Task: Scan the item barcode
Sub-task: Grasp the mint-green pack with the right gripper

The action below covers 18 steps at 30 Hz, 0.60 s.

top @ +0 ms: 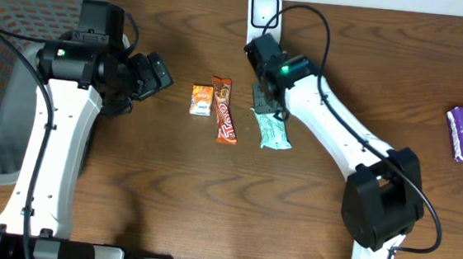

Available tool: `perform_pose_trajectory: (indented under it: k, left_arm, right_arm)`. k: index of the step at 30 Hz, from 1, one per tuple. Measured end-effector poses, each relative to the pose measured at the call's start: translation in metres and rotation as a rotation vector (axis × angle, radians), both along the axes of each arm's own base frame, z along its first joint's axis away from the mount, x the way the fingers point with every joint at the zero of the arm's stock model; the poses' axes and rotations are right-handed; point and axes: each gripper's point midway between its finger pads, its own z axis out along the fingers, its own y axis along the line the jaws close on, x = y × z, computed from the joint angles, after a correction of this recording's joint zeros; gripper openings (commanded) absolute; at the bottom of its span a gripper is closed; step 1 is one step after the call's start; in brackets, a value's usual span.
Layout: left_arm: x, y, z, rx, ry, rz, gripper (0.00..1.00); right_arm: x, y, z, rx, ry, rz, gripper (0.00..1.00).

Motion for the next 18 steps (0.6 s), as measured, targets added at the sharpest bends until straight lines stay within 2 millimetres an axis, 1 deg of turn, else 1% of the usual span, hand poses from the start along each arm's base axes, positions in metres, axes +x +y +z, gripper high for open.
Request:
perform_pose_trajectory:
  k: [2, 5, 8, 12, 14, 18]
  left_arm:
    - [0.000, 0.000, 0.000, 0.000, 0.000, 0.000, 0.98]
    - [0.000, 0.000, 0.000, 0.000, 0.000, 0.000, 0.98]
    - [0.000, 0.000, 0.000, 0.000, 0.000, 0.000, 0.98]
    - [0.000, 0.000, 0.000, 0.000, 0.000, 0.000, 0.98]
    - [0.000, 0.000, 0.000, 0.000, 0.000, 0.000, 0.98]
    - [0.000, 0.000, 0.000, 0.000, 0.000, 0.000, 0.98]
  right_arm:
    - [-0.008, -0.002, 0.001, -0.001, 0.036, 0.013, 0.01]
    - [-0.019, -0.001, -0.011, 0.006, 0.081, 0.032, 0.01]
    - [-0.031, -0.001, -0.031, 0.013, 0.123, 0.040, 0.01]
    - [-0.050, -0.002, -0.066, 0.029, 0.173, 0.048, 0.01]
    - [-0.054, -0.002, -0.078, 0.042, 0.177, 0.051, 0.01]
    - [-0.055, 0.000, -0.078, 0.062, 0.163, 0.055, 0.01]
